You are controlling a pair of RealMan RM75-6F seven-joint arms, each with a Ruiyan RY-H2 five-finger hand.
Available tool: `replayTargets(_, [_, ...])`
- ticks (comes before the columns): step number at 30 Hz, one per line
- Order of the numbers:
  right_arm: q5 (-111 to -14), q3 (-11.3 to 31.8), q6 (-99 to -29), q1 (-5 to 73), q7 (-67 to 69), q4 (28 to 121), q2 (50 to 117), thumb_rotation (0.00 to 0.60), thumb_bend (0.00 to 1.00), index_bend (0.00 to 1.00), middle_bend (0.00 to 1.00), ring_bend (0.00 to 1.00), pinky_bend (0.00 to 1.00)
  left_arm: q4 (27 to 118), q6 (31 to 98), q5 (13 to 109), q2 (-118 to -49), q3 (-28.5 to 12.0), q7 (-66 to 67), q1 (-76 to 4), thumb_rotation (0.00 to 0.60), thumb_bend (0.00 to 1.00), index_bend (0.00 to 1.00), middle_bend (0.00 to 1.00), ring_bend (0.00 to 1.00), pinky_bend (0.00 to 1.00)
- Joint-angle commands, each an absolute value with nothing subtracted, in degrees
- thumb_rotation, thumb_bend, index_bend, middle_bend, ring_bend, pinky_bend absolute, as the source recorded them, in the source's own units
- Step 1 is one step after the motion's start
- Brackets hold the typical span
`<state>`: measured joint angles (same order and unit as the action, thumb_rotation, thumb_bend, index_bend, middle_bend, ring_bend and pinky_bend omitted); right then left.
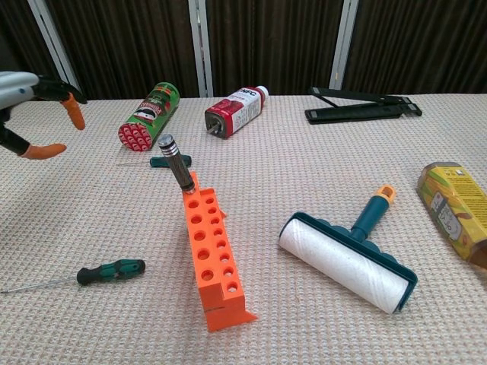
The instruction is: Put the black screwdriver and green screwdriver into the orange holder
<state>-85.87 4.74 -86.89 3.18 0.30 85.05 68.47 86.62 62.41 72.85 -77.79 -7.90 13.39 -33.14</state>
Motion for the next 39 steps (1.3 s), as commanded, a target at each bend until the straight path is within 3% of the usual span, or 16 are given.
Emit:
replayTargets(1, [-85.79,4.75,-86.93,3.14,0.28,85.08,68.46,0.6,0.0,0.01,0.01,0.0,0.0,82.14,56.78,68.05,-81.63,-10.2,20.96,-38.46,0.6,0.41,0.34,0.06,0.0,0.0])
replayTargets(15, [-84.56,5.19,-86.45,3.2,0.35,85.04,68.29,0.6,0.0,0.01,0.01,0.0,0.0,67.43,48.88,53.34,-95.09,-14.18,35.86,-49.47,0.6,0.43,0.3,0.0,0.0,0.0])
replayTargets(20, [-84.02,5.42,-86.38,3.15,0.58,84.81,68.32,0.6,0.0,0.01,0.01,0.0,0.0,62.83,48.0,49.87,-98.76,-15.28,37.42,-51.8,0.6,0.27,0.26,0.0,0.0,0.0])
replayTargets(23, [-83.86,5.53,-86.31,3.2,0.6,84.7,68.35,0.6,0.0,0.01,0.01,0.0,0.0,60.67,47.5,48.46,-100.55,-15.78,37.74,-53.04,0.6,0.24,0.28,0.0,0.0,0.0])
replayTargets(39, [-82.45,5.95,-87.13,2.26,0.97,84.47,68.0,0.6,0.0,0.01,0.01,0.0,0.0,47.33,45.62,44.25,-110.54,-17.87,39.26,-58.57,0.6,0.31,0.34,0.0,0.0,0.0])
